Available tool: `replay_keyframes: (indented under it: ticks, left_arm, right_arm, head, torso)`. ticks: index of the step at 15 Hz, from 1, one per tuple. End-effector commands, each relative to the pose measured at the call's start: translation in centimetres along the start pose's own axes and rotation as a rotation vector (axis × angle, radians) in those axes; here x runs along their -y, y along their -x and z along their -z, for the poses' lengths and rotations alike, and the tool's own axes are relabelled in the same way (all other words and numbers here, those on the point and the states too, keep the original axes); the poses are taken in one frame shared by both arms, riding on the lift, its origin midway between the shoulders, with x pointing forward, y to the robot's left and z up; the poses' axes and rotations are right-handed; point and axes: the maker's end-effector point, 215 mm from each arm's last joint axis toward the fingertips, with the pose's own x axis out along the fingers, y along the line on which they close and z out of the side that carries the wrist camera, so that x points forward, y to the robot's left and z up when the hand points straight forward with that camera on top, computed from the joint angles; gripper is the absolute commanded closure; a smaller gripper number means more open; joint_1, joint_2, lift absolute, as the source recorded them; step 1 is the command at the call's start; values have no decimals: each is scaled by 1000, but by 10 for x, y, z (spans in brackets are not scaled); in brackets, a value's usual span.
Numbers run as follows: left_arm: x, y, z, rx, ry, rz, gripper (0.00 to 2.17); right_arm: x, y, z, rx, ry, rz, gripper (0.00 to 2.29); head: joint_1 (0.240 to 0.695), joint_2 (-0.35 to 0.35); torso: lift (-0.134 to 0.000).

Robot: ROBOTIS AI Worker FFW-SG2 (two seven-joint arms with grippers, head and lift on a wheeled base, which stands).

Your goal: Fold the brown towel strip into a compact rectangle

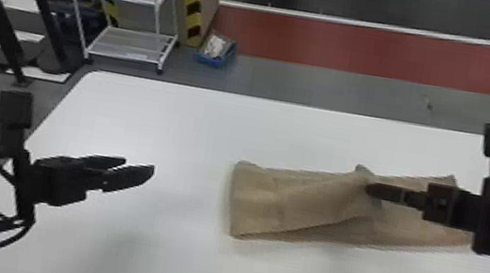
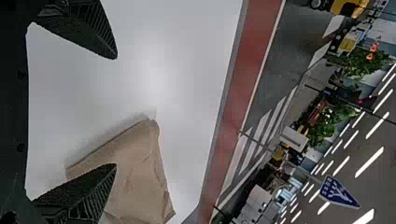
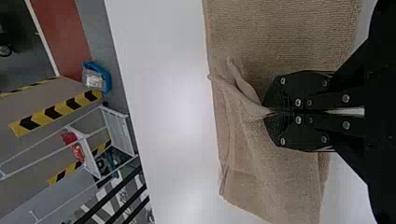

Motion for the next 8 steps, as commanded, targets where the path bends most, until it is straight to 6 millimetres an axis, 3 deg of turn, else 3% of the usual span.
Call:
replay_keyframes:
  ticks: [1, 2, 4, 5, 6, 8]
  left_arm:
    - [-3, 3, 2, 0, 6, -6, 60]
    - [-3, 3, 2, 0, 6, -6, 60]
    - [-2, 2, 3, -2, 5, -4, 60]
    - [0, 2, 4, -4, 5, -1, 60]
    - [-1, 2, 9, -10, 9, -1, 60]
    - [1, 0, 10, -17, 5, 0, 60]
  right_arm:
    - [26, 11, -9, 2, 39, 49, 1116]
    - [31, 9, -4, -17, 43, 48, 1116]
    - [18, 21, -24, 37, 38, -18, 1116]
    - [27, 19, -8, 1, 45, 13, 1116]
    - [49, 22, 10, -34, 65, 71, 1116]
    - [72, 12, 26, -65, 76, 101, 1116]
  head:
    - [695, 60]
    - [695, 54]
    - [695, 33]
    - [695, 32]
    - [695, 31]
    - [695, 10]
  torso:
    - [-120]
    - [-120]
    - [-120]
    - [-120]
    - [-120]
    - [-120]
